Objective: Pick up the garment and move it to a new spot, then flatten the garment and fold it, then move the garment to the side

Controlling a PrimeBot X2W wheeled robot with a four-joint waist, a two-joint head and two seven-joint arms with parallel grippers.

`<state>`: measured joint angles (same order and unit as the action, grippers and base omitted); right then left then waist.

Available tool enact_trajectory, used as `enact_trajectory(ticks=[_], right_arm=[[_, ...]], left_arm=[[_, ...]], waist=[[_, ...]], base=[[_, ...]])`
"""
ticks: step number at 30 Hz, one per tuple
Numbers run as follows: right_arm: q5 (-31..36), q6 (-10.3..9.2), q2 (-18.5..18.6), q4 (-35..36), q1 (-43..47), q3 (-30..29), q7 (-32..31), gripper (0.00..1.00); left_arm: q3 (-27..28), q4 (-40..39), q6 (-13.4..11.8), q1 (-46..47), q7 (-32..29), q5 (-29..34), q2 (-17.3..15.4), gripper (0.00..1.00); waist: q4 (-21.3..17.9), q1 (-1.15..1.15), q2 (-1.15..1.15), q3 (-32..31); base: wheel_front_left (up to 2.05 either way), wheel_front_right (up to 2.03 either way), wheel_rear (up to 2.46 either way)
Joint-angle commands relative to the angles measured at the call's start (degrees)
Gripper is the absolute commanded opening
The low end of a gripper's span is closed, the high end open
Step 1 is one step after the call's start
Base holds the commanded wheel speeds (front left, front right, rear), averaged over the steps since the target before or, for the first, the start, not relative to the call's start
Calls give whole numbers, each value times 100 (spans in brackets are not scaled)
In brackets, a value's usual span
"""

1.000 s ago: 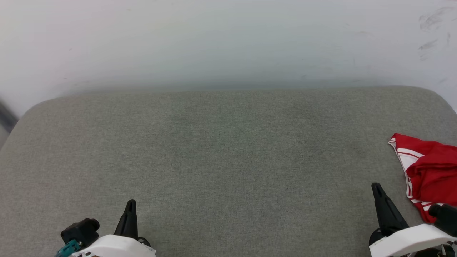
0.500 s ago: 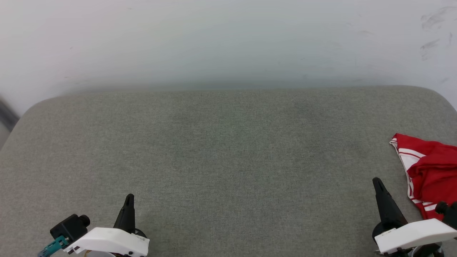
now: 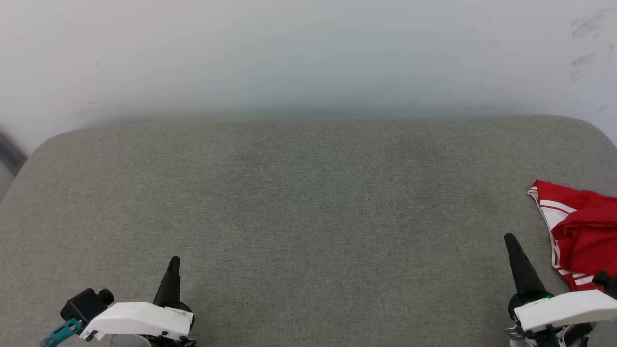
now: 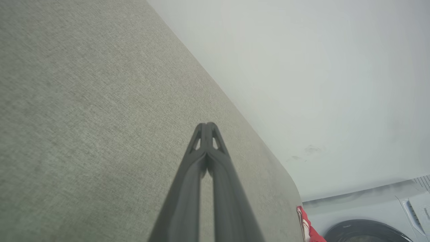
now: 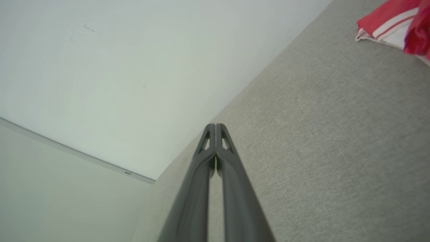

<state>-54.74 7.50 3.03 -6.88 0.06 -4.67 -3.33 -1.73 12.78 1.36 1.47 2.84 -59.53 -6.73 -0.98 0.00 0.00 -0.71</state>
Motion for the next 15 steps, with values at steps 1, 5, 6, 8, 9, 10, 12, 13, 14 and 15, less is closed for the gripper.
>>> enact_trajectory(ticks=[1, 5, 6, 8, 9, 10, 12, 13, 14, 15], right_arm=[[-174, 0, 14, 14, -135, -18, -18, 0], [-439, 0, 14, -40, -187, -30, -40, 0], [-506, 0, 14, -53, -198, -32, -46, 0], [-637, 0, 13, -80, -212, -37, -58, 0], [-698, 0, 13, -94, -216, -40, -58, 0], [-760, 0, 13, -109, -222, -44, -65, 0], [-887, 0, 13, -132, -242, -49, -76, 0], [-950, 0, 12, -144, -252, -51, -79, 0], [-1010, 0, 12, -156, -263, -55, -83, 0], [-1068, 0, 12, -167, -275, -58, -90, 0]], left_arm=[[56, -37, 39, 141, -38, -151, 4, 0], [118, -27, 87, 174, -109, -381, 34, 0], [132, -24, 92, 181, -122, -440, 42, 0], [159, -19, 118, 194, -159, -551, 56, 0], [172, -16, 131, 200, -172, -605, 64, 0], [185, -13, 138, 205, -186, -659, 71, 0], [211, -7, 158, 214, -224, -769, 83, 0], [226, -4, 169, 221, -233, -822, 89, 0], [240, -1, 179, 227, -250, -874, 94, 0], [254, 2, 188, 234, -267, -926, 99, 0]], waist=[[2, 0, 0, 2], [7, 0, 0, 6], [8, 0, 0, 8], [11, 0, 0, 10], [12, 0, 0, 11], [14, 0, 0, 13], [16, 0, 0, 15], [18, 0, 0, 16], [19, 0, 0, 17], [20, 0, 0, 19]], base=[[0, 0, 0], [0, 0, 0], [0, 0, 0], [0, 0, 0], [0, 0, 0], [0, 0, 0], [0, 0, 0], [0, 0, 0], [0, 0, 0], [0, 0, 0]])
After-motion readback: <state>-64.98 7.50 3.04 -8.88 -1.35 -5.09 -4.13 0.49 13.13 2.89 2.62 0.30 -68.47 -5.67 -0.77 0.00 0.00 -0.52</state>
